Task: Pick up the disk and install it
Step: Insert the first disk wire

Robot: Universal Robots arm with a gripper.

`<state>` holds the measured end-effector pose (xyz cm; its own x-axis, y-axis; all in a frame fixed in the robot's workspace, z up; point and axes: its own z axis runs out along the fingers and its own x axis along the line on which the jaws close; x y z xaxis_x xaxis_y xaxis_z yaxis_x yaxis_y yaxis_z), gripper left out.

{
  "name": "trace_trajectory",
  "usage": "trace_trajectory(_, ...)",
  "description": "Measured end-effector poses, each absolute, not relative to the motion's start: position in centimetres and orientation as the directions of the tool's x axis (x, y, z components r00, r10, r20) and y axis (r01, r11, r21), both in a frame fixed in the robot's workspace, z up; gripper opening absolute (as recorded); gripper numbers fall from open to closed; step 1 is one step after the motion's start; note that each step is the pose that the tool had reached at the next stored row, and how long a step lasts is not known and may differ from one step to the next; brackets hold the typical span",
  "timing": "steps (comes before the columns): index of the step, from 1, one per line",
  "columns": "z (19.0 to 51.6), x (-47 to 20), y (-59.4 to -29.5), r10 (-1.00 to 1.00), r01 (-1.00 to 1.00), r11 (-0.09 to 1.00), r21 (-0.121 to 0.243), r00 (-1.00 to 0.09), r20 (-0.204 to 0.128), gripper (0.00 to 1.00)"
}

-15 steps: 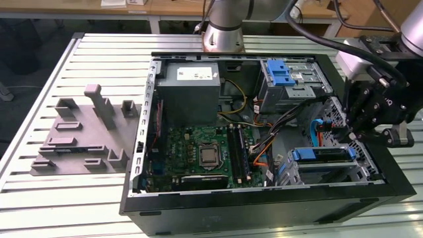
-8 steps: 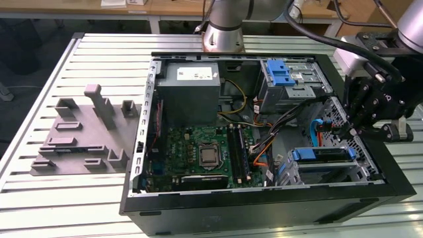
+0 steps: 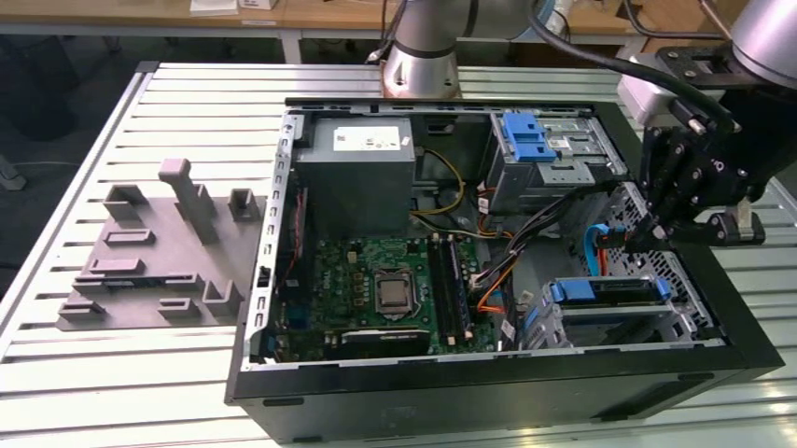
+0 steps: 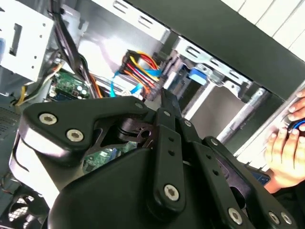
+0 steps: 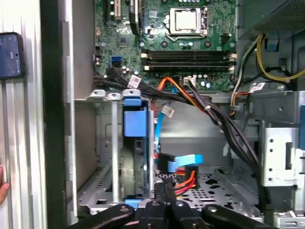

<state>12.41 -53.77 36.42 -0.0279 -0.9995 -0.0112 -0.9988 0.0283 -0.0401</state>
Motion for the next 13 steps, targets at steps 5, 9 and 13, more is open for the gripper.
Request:
trace_trajectory(5,36.43,12.41,-53.7,-1.0,-0.999,0.028,-0.04,-0.028,-0.011,0.11)
trace_trajectory(9,36.42,12.39,-53.49,-1.0,-0.998,0.027,-0.048,-0.028,0.01,0.11)
trace_trajectory(13,36.42,12.29,-53.13,-0.999,-0.998,0.026,-0.057,-0.028,0.033,0.11)
